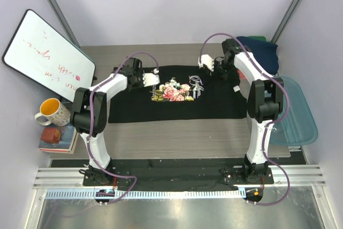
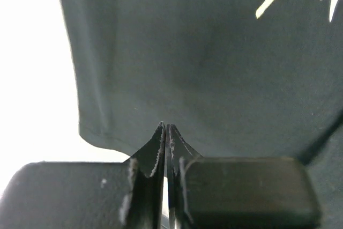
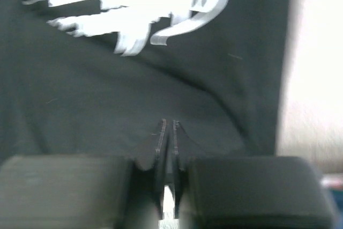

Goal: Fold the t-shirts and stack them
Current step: Fold the flattened tshirt in 1/3 of the way

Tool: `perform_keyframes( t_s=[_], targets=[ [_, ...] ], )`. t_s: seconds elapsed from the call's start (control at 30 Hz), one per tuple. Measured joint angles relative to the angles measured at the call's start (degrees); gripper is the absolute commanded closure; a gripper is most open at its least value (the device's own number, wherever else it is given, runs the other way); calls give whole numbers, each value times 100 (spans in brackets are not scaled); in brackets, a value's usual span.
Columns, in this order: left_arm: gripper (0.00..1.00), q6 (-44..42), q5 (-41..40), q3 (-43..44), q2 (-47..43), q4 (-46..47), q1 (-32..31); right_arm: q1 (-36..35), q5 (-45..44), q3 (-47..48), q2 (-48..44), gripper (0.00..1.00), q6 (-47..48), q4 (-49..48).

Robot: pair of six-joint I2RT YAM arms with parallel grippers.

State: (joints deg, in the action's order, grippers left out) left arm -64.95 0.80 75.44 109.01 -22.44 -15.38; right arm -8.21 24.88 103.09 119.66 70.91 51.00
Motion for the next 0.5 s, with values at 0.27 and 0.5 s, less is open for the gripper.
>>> perform_keyframes(
  t_s=[0.27,0.5],
  targets=[
    [100,177,807,846,68,-98,-236,-280,173,-291,-61,98,1353,1436],
    [100,210,1692,1639,789,-57,-616,-326,160,-590,-70,99,1589,1703]
  ],
)
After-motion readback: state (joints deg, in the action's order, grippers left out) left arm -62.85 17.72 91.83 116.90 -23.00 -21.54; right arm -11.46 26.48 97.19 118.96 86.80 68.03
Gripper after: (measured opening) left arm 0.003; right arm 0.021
